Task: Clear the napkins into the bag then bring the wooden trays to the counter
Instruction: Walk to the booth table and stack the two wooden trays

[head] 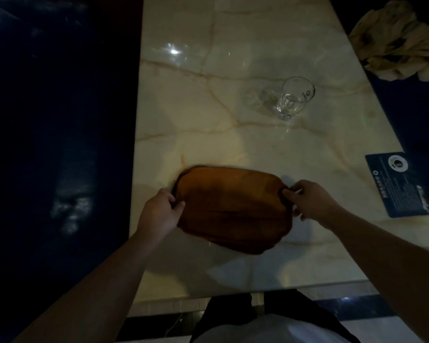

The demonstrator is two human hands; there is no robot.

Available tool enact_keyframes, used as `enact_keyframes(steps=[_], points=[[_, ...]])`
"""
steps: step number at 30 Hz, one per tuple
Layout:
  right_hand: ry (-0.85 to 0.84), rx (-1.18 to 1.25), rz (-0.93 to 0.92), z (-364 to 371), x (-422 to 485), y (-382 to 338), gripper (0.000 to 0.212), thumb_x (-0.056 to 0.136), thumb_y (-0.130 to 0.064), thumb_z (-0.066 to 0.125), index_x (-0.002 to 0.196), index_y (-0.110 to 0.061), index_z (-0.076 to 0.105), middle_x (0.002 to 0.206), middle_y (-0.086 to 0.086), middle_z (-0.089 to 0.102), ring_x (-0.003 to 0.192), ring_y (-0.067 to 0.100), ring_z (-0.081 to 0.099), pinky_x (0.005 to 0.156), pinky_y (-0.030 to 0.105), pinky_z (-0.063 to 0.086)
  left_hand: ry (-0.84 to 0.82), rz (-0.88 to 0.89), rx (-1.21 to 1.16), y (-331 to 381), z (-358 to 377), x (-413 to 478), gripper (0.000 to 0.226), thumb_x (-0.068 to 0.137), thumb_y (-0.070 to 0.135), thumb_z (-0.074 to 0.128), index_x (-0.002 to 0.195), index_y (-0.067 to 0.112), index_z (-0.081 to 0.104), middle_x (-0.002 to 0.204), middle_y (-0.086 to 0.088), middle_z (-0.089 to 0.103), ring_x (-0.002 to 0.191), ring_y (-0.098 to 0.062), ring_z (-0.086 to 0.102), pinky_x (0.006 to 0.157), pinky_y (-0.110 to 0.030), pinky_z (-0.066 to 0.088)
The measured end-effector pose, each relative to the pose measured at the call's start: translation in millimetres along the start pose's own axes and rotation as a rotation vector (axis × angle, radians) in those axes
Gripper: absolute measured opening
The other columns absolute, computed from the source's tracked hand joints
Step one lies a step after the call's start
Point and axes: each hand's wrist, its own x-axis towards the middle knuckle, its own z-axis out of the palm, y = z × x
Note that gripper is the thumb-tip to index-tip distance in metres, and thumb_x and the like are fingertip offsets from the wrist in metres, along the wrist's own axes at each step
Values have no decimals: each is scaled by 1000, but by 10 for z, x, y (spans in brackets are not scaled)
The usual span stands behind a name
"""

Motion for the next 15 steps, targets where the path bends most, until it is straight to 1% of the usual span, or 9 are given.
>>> enact_keyframes(steps=[2,4,6,7,8,10,11,13,15], points=[[-10,-25,3,4,32,-49,25,92,-31,60,97,-6,58,76,16,69,59,27,68,46,31,50,-17,-34,-8,12,2,2,27,86,30,63,105,12,57,93,-7,66,75,-19,60,68,-33,51],[-30,-29,13,5,23,-81,24,94,-27,57,94,-3,56,75,18,68,57,28,67,47,33,53,-49,-66,-61,38,-42,28,24,85,23,64,106,13,58,95,-6,65,79,-24,65,72,-36,54],[-80,32,33,14,-24,-89,24,95,-24,56,93,0,53,76,23,67,58,32,67,53,39,57,-46,-52,-102,46,-92,60,13,87,17,61,99,13,62,91,-1,62,84,-22,62,75,-34,52],[-104,59,43,25,-54,-84,24,95,-23,56,94,1,52,77,25,67,59,34,68,56,42,59,-36,-51,-125,44,-119,71,12,88,15,59,99,12,64,89,1,59,86,-20,59,78,-34,50],[-117,74,49,41,-88,-72,25,95,-22,56,94,3,52,76,26,68,60,36,69,58,44,60,-22,-52,-145,38,-142,85,15,89,13,58,102,10,64,91,1,56,88,-19,56,82,-34,48],[-127,66,53,74,-145,-50,25,95,-22,55,94,3,52,74,24,68,63,38,70,60,45,61,-30,-65,-158,-3,-159,143,19,90,15,56,107,10,62,99,0,58,95,-21,57,86,-35,48],[-130,49,50,99,-168,-40,24,96,-23,54,93,1,52,74,22,68,64,36,71,60,45,61,-42,-83,-162,-32,-161,170,20,90,17,56,108,12,62,104,-2,61,98,-23,58,86,-35,48],[-127,-84,4,126,-197,-21,24,96,-28,53,88,-6,52,76,16,69,59,25,72,56,39,60,-54,-113,-173,-74,-154,219,19,88,20,56,105,15,62,110,-5,63,100,-25,58,86,-36,49],[-114,-234,-44,153,-215,-15,24,97,-31,51,85,-11,51,76,10,70,55,17,70,51,32,58,-45,-111,-180,-89,-142,248,16,87,20,56,102,16,61,108,-6,63,98,-24,58,83,-35,48]])
